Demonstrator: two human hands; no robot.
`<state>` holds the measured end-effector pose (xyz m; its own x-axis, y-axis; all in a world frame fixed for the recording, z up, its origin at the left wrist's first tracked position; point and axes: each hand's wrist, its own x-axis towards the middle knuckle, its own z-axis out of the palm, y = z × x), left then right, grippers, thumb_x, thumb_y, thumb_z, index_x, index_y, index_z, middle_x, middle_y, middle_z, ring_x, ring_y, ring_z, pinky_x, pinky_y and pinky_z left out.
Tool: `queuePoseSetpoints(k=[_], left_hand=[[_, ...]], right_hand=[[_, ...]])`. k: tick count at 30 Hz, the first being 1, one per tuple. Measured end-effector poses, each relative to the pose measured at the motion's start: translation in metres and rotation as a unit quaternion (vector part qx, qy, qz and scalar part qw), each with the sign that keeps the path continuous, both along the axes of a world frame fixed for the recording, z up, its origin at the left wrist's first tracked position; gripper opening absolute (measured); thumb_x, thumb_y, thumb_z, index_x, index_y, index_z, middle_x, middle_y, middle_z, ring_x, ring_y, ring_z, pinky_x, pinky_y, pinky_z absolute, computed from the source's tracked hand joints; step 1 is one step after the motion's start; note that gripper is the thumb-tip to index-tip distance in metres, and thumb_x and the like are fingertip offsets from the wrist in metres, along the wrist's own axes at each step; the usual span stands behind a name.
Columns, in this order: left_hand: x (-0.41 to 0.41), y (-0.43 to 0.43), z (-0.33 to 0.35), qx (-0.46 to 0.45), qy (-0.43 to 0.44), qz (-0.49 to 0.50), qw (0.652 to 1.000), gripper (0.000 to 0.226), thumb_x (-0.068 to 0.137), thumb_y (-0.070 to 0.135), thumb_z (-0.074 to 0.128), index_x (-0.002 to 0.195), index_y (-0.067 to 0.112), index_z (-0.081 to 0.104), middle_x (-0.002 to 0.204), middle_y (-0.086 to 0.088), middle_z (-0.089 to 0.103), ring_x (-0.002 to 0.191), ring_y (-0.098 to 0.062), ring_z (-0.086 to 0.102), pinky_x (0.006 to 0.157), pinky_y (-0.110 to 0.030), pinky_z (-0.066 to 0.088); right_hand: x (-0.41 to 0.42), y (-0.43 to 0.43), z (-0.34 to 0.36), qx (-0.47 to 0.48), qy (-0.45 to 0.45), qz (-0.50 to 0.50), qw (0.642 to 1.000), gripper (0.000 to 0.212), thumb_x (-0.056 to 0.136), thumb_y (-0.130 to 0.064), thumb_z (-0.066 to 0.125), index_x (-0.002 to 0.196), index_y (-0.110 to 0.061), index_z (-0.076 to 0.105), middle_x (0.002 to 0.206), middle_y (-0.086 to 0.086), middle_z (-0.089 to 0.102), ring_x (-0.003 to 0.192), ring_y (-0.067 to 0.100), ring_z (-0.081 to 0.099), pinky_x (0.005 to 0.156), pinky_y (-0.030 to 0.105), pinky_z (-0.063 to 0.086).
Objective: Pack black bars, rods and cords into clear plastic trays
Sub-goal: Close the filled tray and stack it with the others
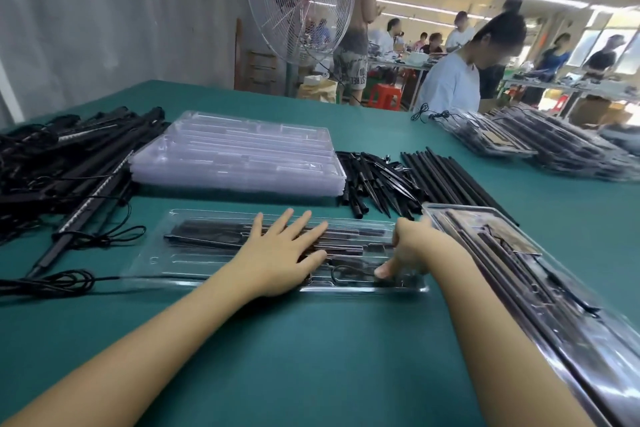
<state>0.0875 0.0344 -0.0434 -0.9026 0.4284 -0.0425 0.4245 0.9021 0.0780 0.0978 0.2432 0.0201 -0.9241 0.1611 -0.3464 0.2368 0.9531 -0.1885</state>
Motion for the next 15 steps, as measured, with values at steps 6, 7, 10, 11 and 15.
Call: queuePoseSetpoints(k=[6,7,10,11,15], left_hand=[[-0.015,-0.011,-0.007,0.017,0.025,0.004,1.000,0.052,0.095,0.060,0.011,0.144,0.052,-0.004,0.157,0.016,-0.008,0.145,-0.009,-0.011,0.114,-0.050,-0.010],[-0.018,-0.017,-0.006,0.018,0.026,0.007,0.999,0.052,0.095,0.059,0.011,0.144,0.052,-0.004,0.157,0.017,-0.008,0.145,-0.009,-0.011,0.114,-0.049,-0.009],[-0.026,-0.033,-0.003,0.022,0.024,0.012,0.999,0.050,0.096,0.058,0.015,0.143,0.054,-0.003,0.156,0.019,-0.006,0.144,-0.007,-0.009,0.115,-0.047,-0.009],[-0.028,-0.037,-0.002,0.029,0.028,0.014,0.999,0.050,0.096,0.058,0.016,0.143,0.054,-0.002,0.156,0.019,-0.006,0.144,-0.006,-0.008,0.115,-0.047,-0.009],[-0.033,-0.043,0.000,0.075,0.070,0.024,0.994,0.050,0.096,0.057,0.021,0.142,0.056,0.002,0.156,0.021,-0.003,0.144,-0.003,-0.007,0.115,-0.045,-0.008]], right_hand=[[0.001,0.019,-0.011,-0.241,0.034,-0.115,0.963,0.030,0.079,-0.008,0.075,0.085,-0.001,0.046,0.069,0.012,0.049,0.049,0.016,0.045,0.051,0.026,0.045],[0.001,0.021,-0.013,-0.288,0.043,-0.133,0.947,0.028,0.079,0.002,0.072,0.082,-0.002,0.044,0.065,0.010,0.047,0.044,0.015,0.045,0.045,0.023,0.045],[0.001,0.022,-0.020,-0.353,0.051,-0.165,0.920,0.037,0.076,0.010,0.070,0.106,0.005,0.048,0.054,0.010,0.053,0.037,0.014,0.045,0.035,0.018,0.041],[0.000,0.020,-0.022,-0.357,0.050,-0.163,0.918,0.040,0.075,0.007,0.072,0.108,0.007,0.051,0.049,0.008,0.051,0.037,0.012,0.041,0.035,0.017,0.038],[-0.006,0.012,-0.027,-0.441,0.056,-0.149,0.883,0.025,0.080,0.004,0.066,0.102,0.012,0.057,0.074,0.016,0.051,0.049,0.014,0.042,0.045,0.022,0.036]])
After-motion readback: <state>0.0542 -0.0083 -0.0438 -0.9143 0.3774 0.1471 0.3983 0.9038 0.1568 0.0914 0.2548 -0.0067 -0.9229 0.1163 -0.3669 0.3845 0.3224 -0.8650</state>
